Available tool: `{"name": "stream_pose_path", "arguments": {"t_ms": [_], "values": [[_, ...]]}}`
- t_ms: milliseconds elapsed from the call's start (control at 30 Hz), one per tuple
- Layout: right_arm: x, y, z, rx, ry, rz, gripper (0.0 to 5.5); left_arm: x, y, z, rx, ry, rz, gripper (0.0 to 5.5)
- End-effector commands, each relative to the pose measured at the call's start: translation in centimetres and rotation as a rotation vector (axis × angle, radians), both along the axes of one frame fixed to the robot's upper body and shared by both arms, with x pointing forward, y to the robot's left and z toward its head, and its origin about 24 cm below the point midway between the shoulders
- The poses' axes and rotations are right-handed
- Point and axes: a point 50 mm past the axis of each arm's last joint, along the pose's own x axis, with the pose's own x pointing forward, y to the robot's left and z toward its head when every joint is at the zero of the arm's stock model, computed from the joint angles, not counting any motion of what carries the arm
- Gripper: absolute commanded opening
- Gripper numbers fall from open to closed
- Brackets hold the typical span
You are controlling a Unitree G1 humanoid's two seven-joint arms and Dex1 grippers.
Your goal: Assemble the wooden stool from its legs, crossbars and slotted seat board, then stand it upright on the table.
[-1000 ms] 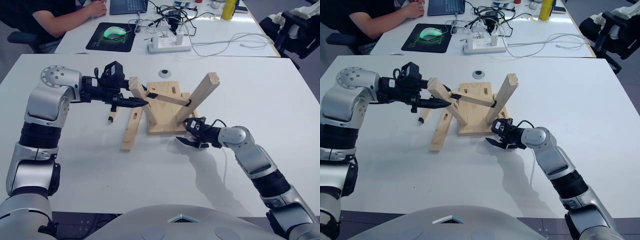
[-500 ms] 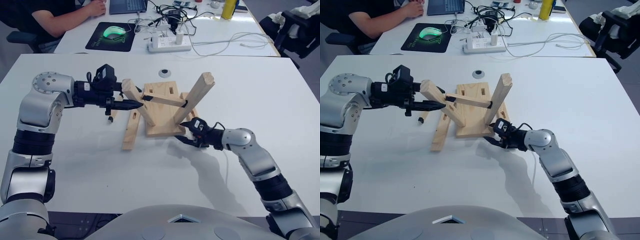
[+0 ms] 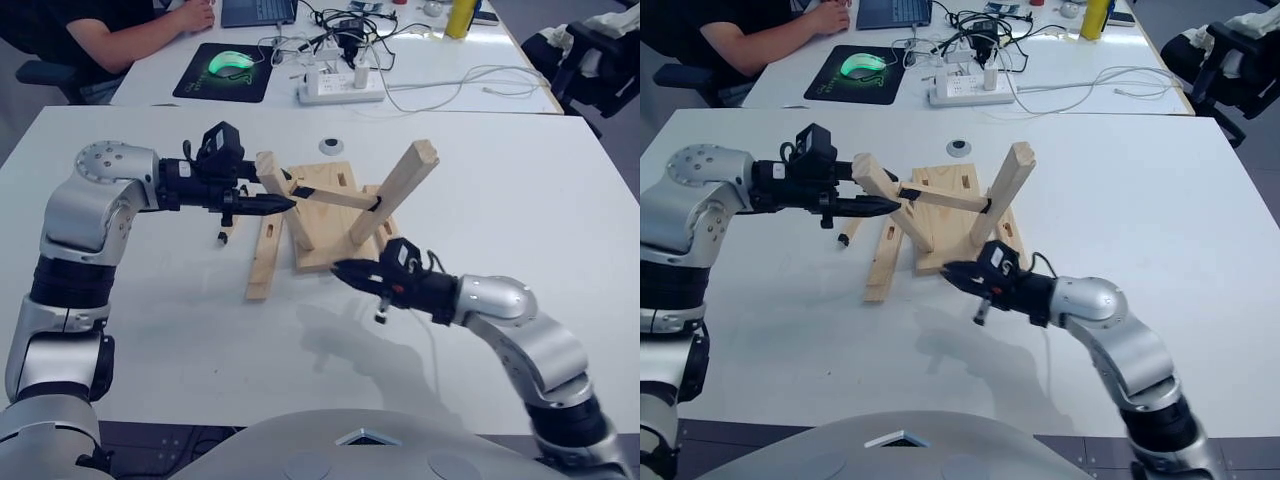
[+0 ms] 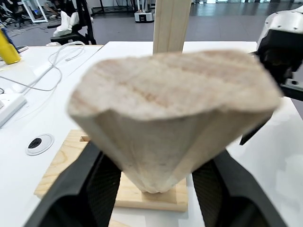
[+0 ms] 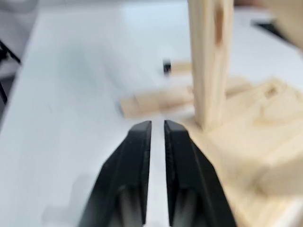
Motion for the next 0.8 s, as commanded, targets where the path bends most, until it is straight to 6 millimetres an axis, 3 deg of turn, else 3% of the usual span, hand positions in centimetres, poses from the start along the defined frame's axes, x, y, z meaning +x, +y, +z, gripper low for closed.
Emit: {"name": "stream_pose_path", "arguments": {"t_ms": [33,200,300,567,800], "values": [[0.8,2.9,3.9,0.177,-0.136,-0.128,0.0,0.6,-0.9,-0.4,0.021,0.081,-0.056,2.08],[1.2,4.4,5.4,0.222,-0.172,-0.203,0.0,0.9,-1.2,-0.7,0.043,0.091,-0.081,2.08],[1.7,4.4,5.7,0.241,-0.166,-0.333,0.0,0.9,-1.5,-1.0,0.054,0.094,-0.095,2.08],[1.7,4.4,3.9,0.068,-0.221,-0.495,0.0,1.0,-2.5,-0.8,0.07,0.086,-0.117,2.08],[2.6,4.0,5.2,0.051,-0.361,-0.595,0.0,1.3,-2.9,-0.7,0.079,0.086,-0.126,2.08]]}}
